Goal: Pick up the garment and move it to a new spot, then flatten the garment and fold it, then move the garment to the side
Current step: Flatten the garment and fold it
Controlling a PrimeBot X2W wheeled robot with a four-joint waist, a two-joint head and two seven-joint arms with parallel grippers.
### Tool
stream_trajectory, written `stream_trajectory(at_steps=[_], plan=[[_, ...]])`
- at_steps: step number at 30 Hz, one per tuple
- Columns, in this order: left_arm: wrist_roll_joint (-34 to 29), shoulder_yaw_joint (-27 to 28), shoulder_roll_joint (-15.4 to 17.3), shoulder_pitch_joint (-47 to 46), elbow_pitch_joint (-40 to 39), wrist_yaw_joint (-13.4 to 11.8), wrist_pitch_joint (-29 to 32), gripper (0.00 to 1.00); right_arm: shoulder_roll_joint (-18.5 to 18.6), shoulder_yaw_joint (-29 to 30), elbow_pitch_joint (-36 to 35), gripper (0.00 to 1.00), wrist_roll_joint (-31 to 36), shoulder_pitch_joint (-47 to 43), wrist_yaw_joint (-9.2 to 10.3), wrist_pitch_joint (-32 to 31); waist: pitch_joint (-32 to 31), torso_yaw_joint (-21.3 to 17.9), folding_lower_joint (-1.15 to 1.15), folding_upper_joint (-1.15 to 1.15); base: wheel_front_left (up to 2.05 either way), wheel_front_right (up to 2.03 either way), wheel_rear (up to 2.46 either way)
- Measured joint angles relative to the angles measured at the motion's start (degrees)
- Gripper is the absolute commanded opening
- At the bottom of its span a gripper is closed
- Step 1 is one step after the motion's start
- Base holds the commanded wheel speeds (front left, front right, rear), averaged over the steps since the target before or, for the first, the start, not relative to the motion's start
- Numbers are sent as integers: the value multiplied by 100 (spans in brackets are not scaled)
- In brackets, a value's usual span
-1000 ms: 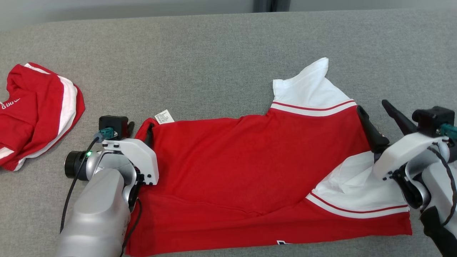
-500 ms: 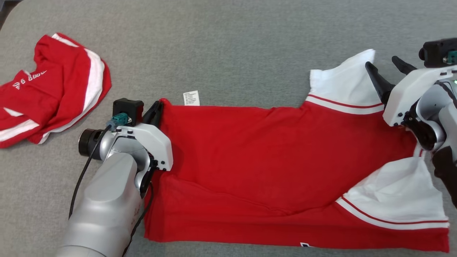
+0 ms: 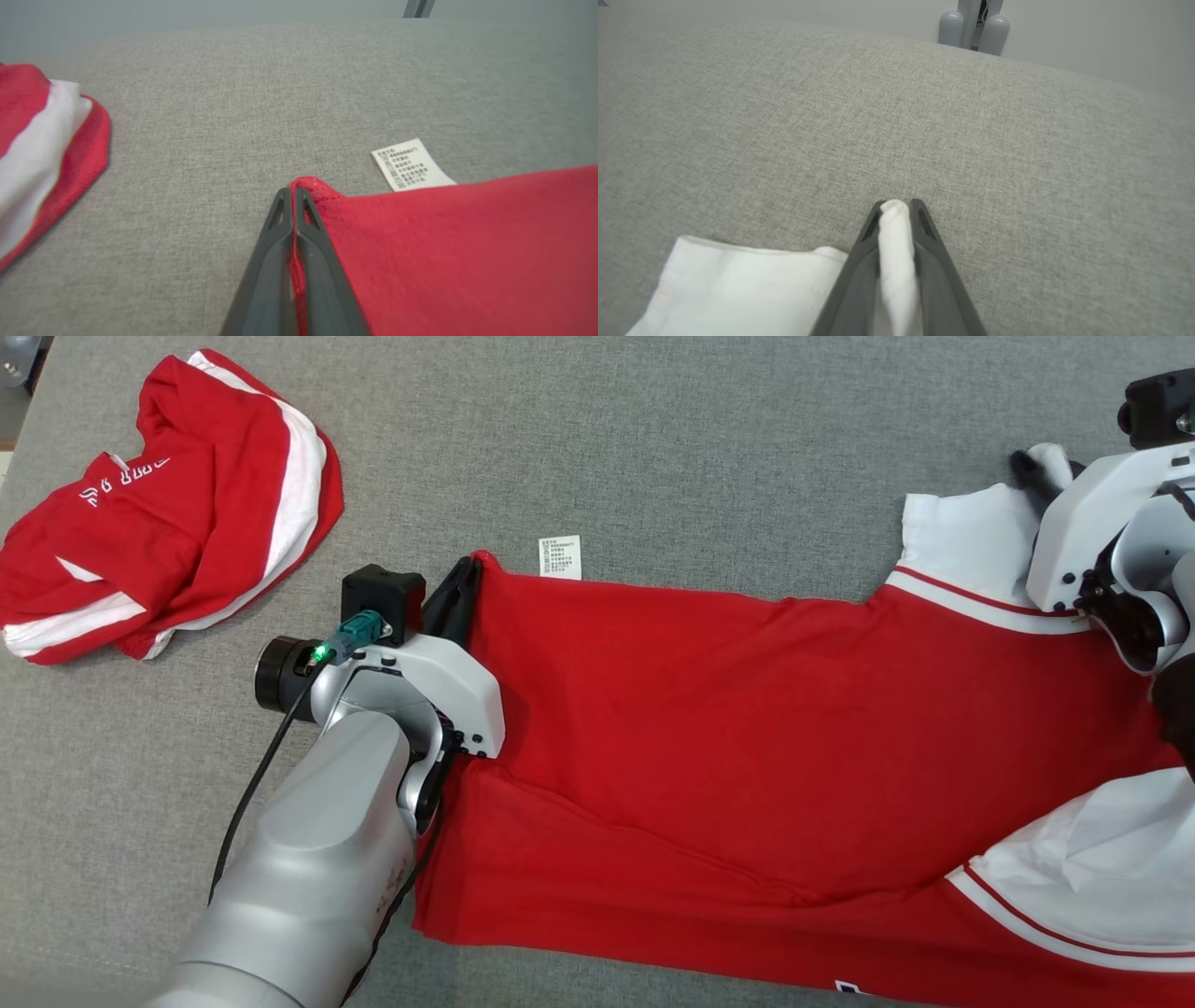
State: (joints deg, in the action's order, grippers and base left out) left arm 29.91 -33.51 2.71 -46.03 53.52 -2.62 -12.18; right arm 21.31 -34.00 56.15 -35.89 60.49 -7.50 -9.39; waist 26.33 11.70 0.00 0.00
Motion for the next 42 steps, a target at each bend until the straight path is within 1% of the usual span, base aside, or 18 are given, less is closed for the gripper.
stream_trajectory(at_steps=[3,4,9,13,18,22,29,36,42], plan=[[65,-21,-5,-37,30,-88,-135,0,10,-7,132,0,47,63,-1,293,1,-14,0,0,0,0,0],[99,3,-4,-68,74,-140,-200,0,41,31,257,0,74,115,0,543,-24,-36,0,0,0,0,0],[136,246,22,-147,83,-250,-270,0,14,163,513,0,123,259,-1,1171,-140,-108,0,0,0,0,0],[45,567,176,-110,-304,-345,-279,0,-55,231,622,0,103,276,-1,1649,-275,-182,0,0,0,0,0],[-153,860,313,373,-555,-346,-280,0,-170,266,598,0,-116,73,-1,2079,-535,-315,0,0,0,0,0],[-259,1057,409,776,-625,-297,-280,0,-244,123,359,0,-311,-439,0,2247,-800,-491,0,0,0,0,0],[-386,1419,533,1651,-831,-241,-281,0,-252,-119,-399,0,-798,-1639,0,2382,-1339,-848,0,0,0,0,0],[-521,1599,489,2624,-839,-158,-281,0,-296,-18,-932,0,-1230,-2937,0,2418,-1908,-1141,0,0,0,0,0],[-549,1841,416,3265,-898,-151,-281,0,-453,127,-1161,0,-1277,-3708,0,2430,-2228,-1365,0,0,0,0,0]])
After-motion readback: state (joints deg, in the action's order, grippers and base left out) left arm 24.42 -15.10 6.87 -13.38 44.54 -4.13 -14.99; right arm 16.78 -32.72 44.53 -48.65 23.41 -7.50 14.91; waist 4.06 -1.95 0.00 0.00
